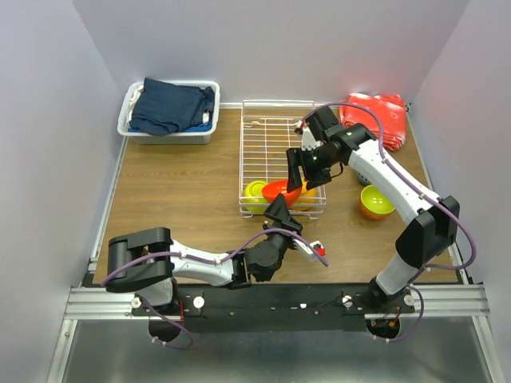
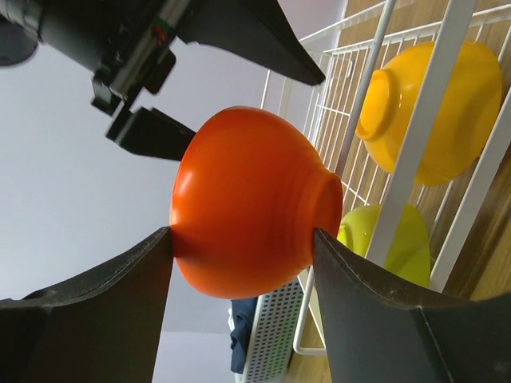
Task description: Unload the bowls from the dish rack
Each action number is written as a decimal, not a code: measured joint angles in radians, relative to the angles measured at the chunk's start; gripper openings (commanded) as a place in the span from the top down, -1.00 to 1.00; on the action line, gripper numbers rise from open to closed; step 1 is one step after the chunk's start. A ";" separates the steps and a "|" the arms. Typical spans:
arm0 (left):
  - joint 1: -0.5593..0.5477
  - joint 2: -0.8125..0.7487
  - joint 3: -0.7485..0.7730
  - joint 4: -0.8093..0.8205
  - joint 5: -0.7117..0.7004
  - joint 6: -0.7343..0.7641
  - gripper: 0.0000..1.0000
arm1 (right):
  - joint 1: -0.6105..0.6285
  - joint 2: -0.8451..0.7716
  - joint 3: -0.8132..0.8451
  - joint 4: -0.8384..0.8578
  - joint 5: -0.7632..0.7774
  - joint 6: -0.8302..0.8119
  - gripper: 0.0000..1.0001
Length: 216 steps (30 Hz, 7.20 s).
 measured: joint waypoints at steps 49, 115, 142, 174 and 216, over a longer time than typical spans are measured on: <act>0.109 -0.456 0.279 -0.961 0.279 -1.029 -0.98 | -0.347 -0.400 -0.328 0.281 0.544 0.196 0.99; 0.629 0.041 0.804 -1.548 0.649 -1.519 -0.68 | -0.671 -0.988 -0.948 0.665 0.214 0.274 -1.00; 0.597 0.481 1.165 -1.579 0.789 -1.617 -0.06 | -0.591 -1.004 -0.963 0.685 0.143 0.206 -1.00; 0.681 0.523 1.246 -1.442 0.463 -1.301 -0.80 | -0.584 -1.000 -0.967 0.683 0.124 0.183 -1.00; 0.525 0.771 1.362 -1.429 0.316 -1.079 -0.98 | -0.584 -0.977 -0.987 0.682 0.093 0.181 -1.00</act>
